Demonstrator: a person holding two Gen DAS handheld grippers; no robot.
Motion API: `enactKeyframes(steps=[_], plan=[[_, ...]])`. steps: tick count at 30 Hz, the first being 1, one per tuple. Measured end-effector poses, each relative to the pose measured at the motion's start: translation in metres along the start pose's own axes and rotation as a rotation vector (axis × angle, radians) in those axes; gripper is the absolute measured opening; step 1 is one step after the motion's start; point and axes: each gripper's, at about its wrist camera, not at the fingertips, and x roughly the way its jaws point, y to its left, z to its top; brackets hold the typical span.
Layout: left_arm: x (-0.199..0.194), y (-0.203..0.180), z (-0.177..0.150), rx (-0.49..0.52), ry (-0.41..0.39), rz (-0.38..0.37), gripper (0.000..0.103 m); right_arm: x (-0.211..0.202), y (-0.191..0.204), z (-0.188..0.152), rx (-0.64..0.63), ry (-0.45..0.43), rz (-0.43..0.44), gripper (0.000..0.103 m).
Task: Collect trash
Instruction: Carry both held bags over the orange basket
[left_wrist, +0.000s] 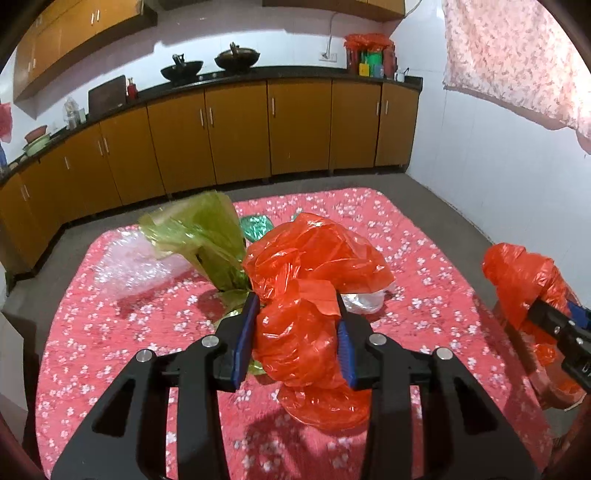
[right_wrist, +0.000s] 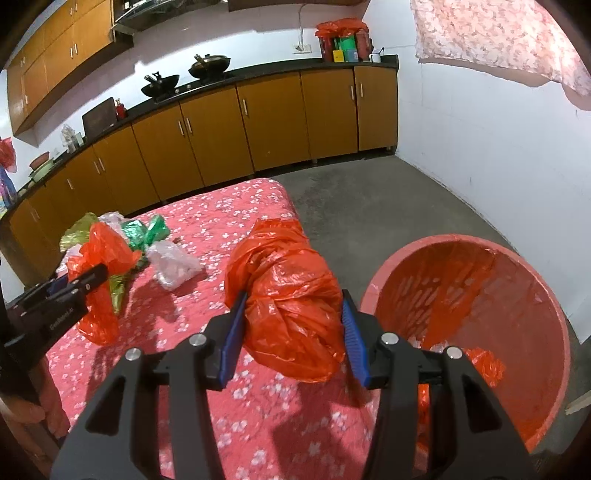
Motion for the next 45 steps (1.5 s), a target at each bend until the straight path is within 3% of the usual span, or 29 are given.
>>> enactKeyframes(steps=[14,27,45], plan=[[-0.047,-0.015,-0.002,0.013,-0.045,-0.031,0.039,-0.067,-0.001,-0.017,0.005,-0.045,0.016,0.048],[-0.063,-0.037,-0.009,0.045,-0.040,-0.072,0.039,-0.108,-0.027,-0.025,0.009,-0.084,-0.051,0.048],[-0.057,-0.092,-0.017,0.122,-0.012,-0.144,0.039,-0.112,-0.073,-0.034,0.033,-0.079,-0.161,0.048]])
